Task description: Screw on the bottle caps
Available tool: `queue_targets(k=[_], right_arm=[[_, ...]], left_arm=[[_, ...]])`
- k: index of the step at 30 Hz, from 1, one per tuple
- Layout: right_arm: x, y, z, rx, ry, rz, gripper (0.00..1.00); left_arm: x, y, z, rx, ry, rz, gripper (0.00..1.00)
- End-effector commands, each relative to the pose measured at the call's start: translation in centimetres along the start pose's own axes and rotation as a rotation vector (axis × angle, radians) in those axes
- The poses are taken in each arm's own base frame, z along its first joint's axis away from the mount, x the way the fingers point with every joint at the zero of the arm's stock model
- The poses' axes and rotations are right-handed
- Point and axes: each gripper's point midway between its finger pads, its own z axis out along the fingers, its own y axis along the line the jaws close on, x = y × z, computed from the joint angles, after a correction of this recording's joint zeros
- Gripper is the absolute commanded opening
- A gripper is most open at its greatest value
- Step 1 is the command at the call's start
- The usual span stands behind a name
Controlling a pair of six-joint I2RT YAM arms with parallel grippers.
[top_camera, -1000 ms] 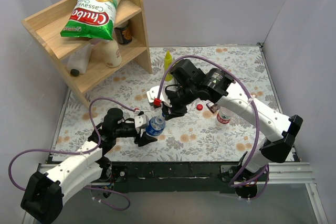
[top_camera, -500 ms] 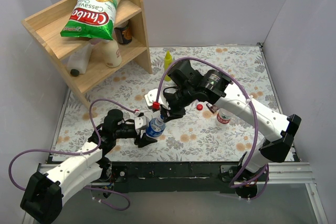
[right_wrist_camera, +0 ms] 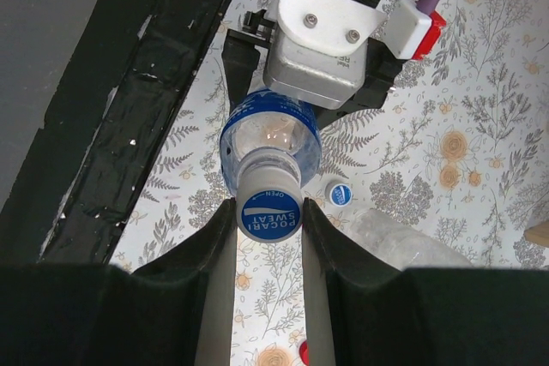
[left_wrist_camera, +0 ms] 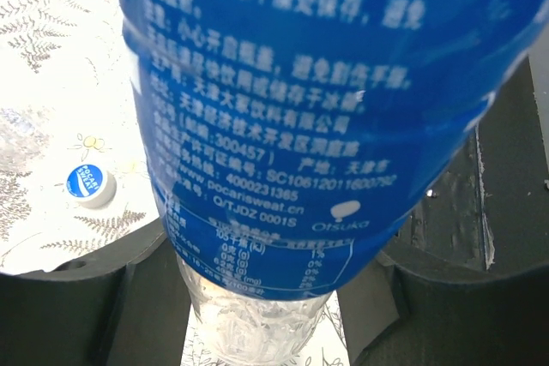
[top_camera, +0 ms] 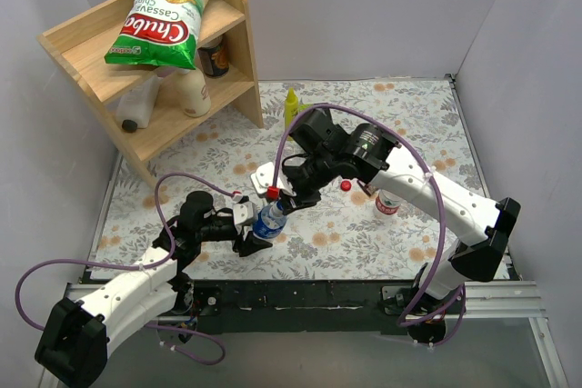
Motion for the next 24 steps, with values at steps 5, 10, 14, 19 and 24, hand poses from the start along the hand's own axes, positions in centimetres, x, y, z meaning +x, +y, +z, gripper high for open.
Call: queue_targets(k=[5, 10, 14, 19, 24], right_arm=[[0.4, 2.0, 0.2, -0.074, 0.006, -0.014, 0.24], [1.2, 2.2, 0.4, -0.084, 0.034, -0.007, 0.24], [2.0, 2.0, 0.7, -0.074, 0.065, 0.022, 0.24], [2.2, 1.1, 0.7, -0.021, 0.083, 0.044, 0.23], [1.9, 0.8, 0.5, 0.016, 0.071, 0.021, 0.22]], left_arm=[[-1.9, 0.5, 0.1, -0.018, -0.063, 0.063, 0.0], [-2.3, 0.9, 0.1, -0.04, -0.079, 0.069, 0.0], [-2.5, 0.9, 0.0, -0.047, -0.093, 0.074, 0.0], [-2.9, 1.1, 0.0, -0.062, -0.111, 0.065, 0.0], [-3.8, 1.2, 0.1, -0.065, -0.141, 0.067, 0.0]])
